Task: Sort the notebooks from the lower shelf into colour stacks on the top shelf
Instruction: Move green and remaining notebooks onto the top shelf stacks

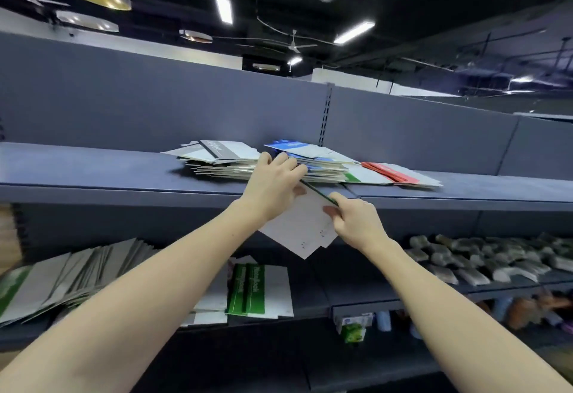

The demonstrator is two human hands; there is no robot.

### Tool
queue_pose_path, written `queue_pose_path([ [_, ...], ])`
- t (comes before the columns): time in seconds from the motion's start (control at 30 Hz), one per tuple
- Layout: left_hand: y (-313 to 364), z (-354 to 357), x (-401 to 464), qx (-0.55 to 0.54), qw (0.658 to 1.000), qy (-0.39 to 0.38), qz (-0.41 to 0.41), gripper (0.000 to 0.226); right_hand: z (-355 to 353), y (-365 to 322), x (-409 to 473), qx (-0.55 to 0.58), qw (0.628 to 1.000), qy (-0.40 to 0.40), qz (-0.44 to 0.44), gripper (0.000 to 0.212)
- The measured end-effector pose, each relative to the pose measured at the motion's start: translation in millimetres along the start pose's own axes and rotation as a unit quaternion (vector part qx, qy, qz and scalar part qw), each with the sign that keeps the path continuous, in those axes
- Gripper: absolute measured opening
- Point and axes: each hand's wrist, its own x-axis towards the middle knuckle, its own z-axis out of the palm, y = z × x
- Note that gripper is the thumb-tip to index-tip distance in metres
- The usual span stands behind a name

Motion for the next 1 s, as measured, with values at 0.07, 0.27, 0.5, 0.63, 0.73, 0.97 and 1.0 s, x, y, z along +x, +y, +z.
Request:
queue_pose_path([
  [0.07,0,-9,18,0.004,1.0,0.013,0.005,0.034,-14,7,9,-0.01,1.0,0.02,0.0,0.019],
  [0.27,6,-44,64,0.11,0.984,-0.138,-0.021,0.019,-53,20,38,-0.058,0.994,0.082,-0.032,0.023],
  [0.5,-12,-68,90,0.145,0.98,-0.132,-0.029,0.038,-84,-3,66,-0.041,0.999,0.005,-0.009,0.016],
  [0.63,-30,-70,92,0.149,0.986,-0.077,-0.008,0.034,-112,-14,77,0.23,0.967,-0.109,0.032,0.056],
  [0.73,-43,-71,88,0.102,0.994,-0.027,0.027,0.033,-117,-16,83,0.409,0.887,-0.187,0.104,0.078],
  [0.97,-50,-66,75,0.011,0.989,0.095,0.11,0.025,-88,-18,91,0.54,0.758,-0.321,0.176,0.067],
  [1.0,-53,-66,72,0.0,0.987,0.111,0.116,0.024,-83,-19,92,0.557,0.746,-0.322,0.173,0.069],
])
